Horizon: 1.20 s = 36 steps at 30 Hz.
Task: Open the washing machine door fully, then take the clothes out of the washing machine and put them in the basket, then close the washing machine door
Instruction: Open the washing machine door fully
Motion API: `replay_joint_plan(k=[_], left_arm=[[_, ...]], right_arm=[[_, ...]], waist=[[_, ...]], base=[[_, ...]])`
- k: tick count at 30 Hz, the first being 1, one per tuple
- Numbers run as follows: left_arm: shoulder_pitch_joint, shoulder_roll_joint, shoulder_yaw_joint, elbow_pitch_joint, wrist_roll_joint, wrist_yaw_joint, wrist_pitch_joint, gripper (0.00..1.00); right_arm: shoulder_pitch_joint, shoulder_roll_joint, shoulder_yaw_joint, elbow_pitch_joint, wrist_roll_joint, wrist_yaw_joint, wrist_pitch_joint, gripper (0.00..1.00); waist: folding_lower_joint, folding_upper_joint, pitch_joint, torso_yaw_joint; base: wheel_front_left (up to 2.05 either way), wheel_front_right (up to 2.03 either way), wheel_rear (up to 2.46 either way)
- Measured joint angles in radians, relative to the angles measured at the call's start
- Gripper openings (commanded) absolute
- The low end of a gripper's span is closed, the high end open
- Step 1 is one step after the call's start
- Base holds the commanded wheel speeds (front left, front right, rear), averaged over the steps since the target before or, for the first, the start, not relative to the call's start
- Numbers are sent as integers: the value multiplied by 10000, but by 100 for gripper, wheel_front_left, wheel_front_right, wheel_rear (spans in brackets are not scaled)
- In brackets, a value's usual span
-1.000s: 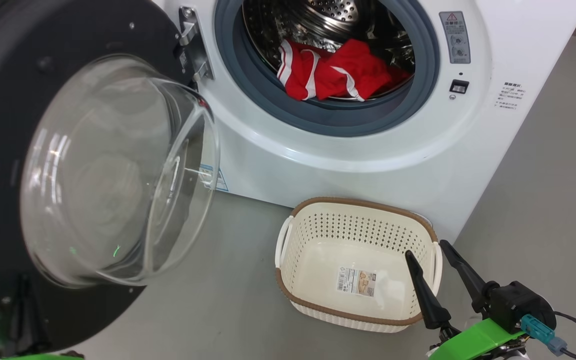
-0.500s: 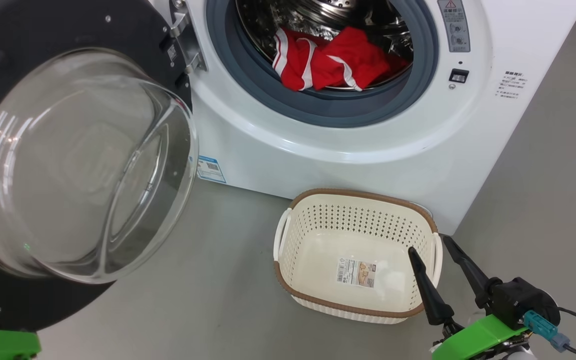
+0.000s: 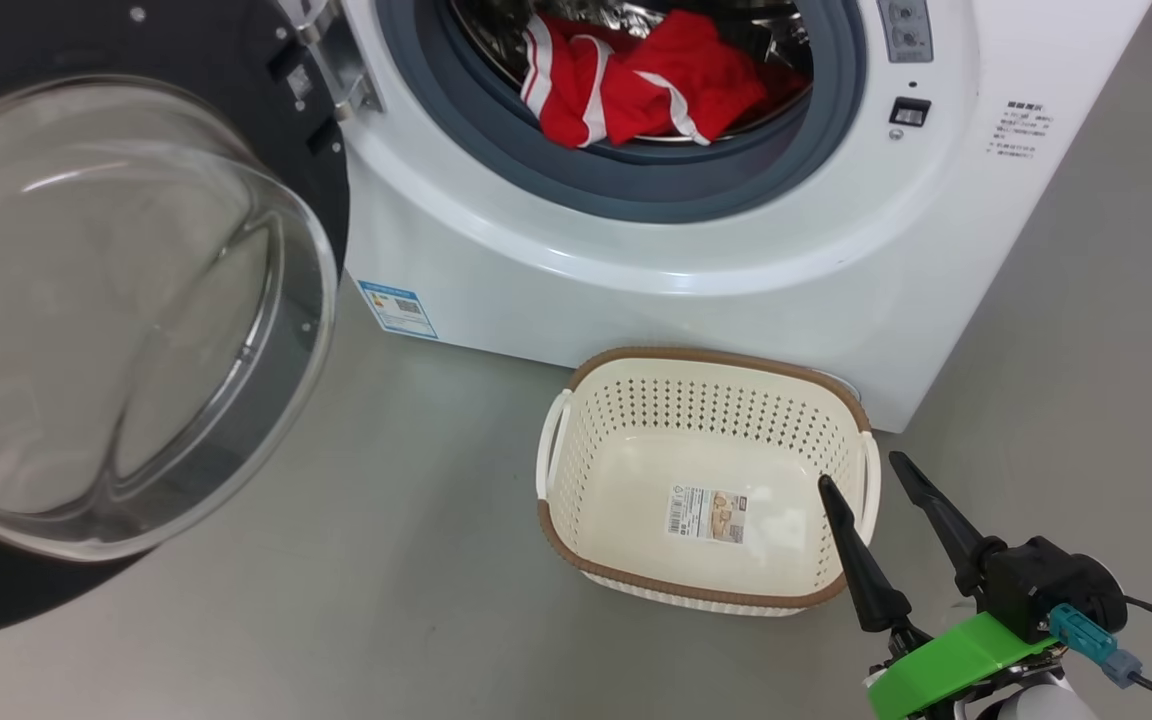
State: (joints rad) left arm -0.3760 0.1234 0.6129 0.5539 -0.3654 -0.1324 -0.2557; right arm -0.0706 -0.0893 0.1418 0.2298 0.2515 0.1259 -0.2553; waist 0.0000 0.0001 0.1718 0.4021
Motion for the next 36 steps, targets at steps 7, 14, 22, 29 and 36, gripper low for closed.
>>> replay_joint_plan(k=[7,14,22,29,36], left_arm=[[-557,466,351,723,33,0,-12,0],[-830,696,548,1154,-54,0,-13,0],[-803,815,387,1402,-249,0,-12,0],[18,759,-291,951,-759,2,-13,0],[1374,357,-746,-451,-1369,2,-12,23]], right_arm=[[-58,-23,4,8,-61,0,0,100],[-143,-21,4,12,-61,0,0,100],[-137,8,6,73,-61,0,0,100],[-81,69,-12,69,-52,0,0,100],[115,190,-117,42,25,0,0,100]], waist=[[0,0,216,-200],[0,0,269,-316],[0,0,5,-364],[0,0,-374,-401],[0,0,-715,-477]], base=[[0,0,0],[0,0,0],[0,0,0],[0,0,0],[0,0,0]])
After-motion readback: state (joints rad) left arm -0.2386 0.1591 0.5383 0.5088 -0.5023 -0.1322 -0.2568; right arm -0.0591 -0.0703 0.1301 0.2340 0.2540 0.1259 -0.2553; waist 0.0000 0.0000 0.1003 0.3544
